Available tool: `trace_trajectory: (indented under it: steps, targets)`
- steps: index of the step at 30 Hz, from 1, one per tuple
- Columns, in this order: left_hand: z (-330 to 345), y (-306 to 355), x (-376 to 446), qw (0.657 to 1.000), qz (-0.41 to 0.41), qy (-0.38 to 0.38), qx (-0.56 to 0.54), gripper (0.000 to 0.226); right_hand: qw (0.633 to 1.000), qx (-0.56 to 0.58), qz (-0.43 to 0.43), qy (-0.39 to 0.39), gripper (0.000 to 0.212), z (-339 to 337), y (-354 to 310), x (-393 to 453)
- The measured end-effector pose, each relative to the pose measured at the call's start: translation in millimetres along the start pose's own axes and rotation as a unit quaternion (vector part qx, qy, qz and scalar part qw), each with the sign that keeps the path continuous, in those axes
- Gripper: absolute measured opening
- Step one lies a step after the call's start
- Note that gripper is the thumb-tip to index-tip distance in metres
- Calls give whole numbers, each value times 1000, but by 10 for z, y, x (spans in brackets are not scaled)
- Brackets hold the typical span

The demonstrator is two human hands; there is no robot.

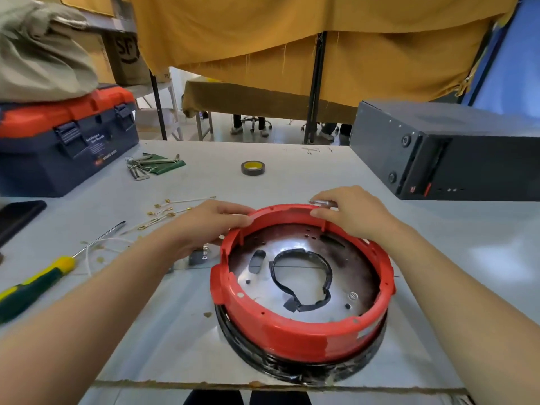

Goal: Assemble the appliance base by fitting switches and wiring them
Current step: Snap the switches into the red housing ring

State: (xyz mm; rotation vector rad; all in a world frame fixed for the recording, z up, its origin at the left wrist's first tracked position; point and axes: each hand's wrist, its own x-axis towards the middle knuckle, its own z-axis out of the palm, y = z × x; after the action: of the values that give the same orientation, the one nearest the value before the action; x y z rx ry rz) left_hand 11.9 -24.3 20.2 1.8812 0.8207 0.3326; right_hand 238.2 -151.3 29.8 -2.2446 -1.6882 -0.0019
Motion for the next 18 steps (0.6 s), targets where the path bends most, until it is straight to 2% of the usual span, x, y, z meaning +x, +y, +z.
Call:
trace_trajectory:
  steps: [5, 10, 14, 18]
  targets:
    - [41, 1, -20, 996, 23, 56, 61, 18, 999, 1, 50, 20, 30, -30, 80, -123]
    - [48, -3, -68, 983, 38, 119, 136, 13, 996, 16, 84, 12, 19, -73, 84, -244]
    - [114, 14, -155, 963, 68, 157, 208, 28, 994, 45, 94, 30, 12, -46, 45, -252]
    - [135, 86, -252, 939, 113, 164, 280, 43, 991, 33, 121, 50, 17, -14, 30, -234]
